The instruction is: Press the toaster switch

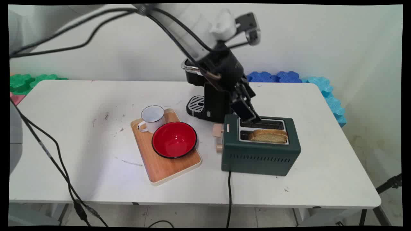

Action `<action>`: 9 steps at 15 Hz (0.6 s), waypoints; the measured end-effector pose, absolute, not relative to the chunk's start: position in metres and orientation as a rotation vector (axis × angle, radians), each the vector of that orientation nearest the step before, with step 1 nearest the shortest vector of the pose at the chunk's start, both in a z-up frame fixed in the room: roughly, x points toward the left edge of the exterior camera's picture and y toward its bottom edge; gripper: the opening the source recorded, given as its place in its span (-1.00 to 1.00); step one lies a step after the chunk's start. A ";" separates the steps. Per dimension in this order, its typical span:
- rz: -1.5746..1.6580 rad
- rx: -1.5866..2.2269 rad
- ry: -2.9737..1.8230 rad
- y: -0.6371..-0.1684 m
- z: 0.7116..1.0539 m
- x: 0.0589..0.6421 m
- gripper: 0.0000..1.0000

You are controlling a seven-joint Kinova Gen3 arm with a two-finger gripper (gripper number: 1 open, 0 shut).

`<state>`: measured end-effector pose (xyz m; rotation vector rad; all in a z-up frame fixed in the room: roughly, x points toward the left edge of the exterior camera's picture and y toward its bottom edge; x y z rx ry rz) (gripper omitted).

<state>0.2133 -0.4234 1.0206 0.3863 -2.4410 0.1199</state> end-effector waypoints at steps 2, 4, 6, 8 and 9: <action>0.121 0.388 -2.420 -0.420 1.028 0.228 1.00; 0.123 0.390 -2.393 -0.417 1.035 0.251 1.00; 0.124 0.387 -2.366 -0.413 1.038 0.277 1.00; 0.126 0.385 -2.345 -0.411 1.037 0.299 1.00; 0.128 0.384 -2.336 -0.410 1.036 0.308 1.00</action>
